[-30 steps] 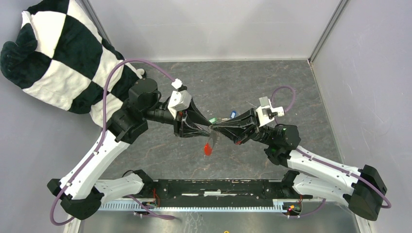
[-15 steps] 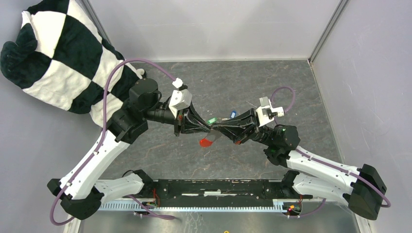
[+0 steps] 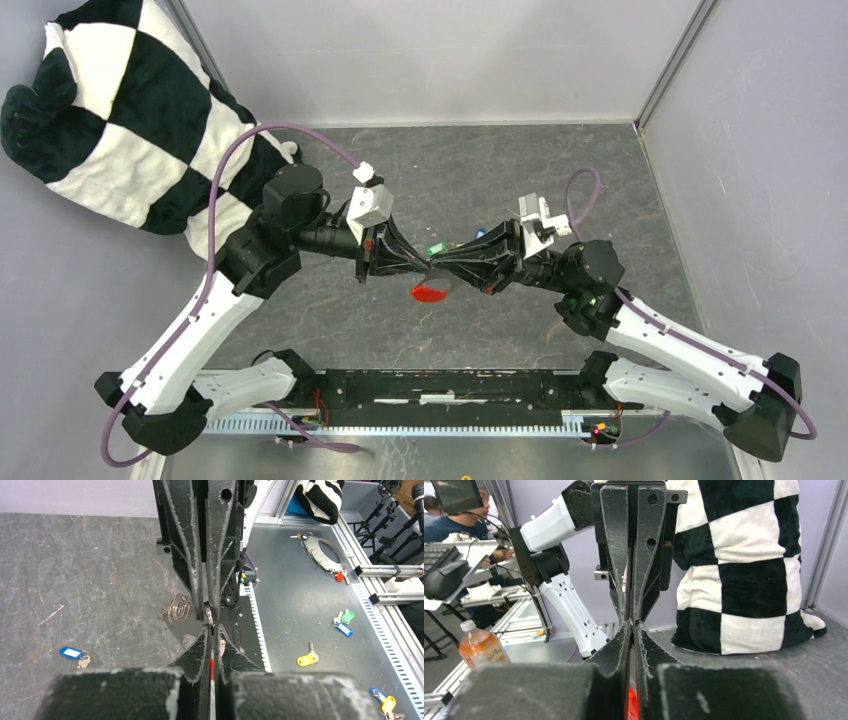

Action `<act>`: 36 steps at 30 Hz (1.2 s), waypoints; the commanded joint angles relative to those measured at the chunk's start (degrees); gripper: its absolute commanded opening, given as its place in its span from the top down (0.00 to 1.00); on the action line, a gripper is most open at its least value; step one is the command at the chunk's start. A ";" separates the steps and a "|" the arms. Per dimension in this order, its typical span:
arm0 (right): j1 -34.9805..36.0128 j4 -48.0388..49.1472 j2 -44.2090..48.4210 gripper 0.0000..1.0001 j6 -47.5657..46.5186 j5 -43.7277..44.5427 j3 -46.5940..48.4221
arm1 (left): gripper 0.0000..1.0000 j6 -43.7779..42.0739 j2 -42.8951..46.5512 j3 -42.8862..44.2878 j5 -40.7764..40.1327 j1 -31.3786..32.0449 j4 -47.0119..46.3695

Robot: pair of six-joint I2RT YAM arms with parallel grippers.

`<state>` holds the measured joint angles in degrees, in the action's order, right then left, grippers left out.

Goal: Put the keys on the keyring
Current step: Adjust the keyring.

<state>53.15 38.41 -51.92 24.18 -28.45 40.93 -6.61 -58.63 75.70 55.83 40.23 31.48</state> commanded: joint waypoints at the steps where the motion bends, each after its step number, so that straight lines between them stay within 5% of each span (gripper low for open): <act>1: -0.08 -11.70 -1.16 0.82 -4.71 -3.18 6.36 | 0.98 3.46 0.04 1.81 0.00 0.11 -2.40; 4: -0.73 -22.75 -2.56 0.58 -10.12 -4.14 13.21 | 0.98 2.63 -0.08 1.98 0.00 0.14 -0.65; 6: -1.28 -31.68 -4.16 0.52 -14.88 -5.97 19.36 | 0.98 0.79 0.00 1.73 0.05 0.11 1.86; 13: -2.25 -64.93 -14.22 0.59 -31.04 -14.15 41.42 | 0.98 -3.36 -0.04 1.73 -0.03 0.11 5.22; 16: -2.30 -71.87 -16.23 0.60 -34.34 -14.69 45.34 | 0.98 -6.05 -0.50 2.26 -0.42 0.11 7.82; 31: -2.33 -73.74 -18.64 0.68 -34.49 -15.58 46.39 | 0.98 -8.64 -0.62 2.04 -1.15 0.11 9.22; 36: -2.31 -75.05 -18.67 0.61 -33.83 -16.28 46.62 | 0.98 -8.91 -0.52 1.70 -1.49 0.16 9.23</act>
<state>50.94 -34.33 -70.35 -9.98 -42.92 85.71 -13.10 -59.48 75.72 54.08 40.27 42.22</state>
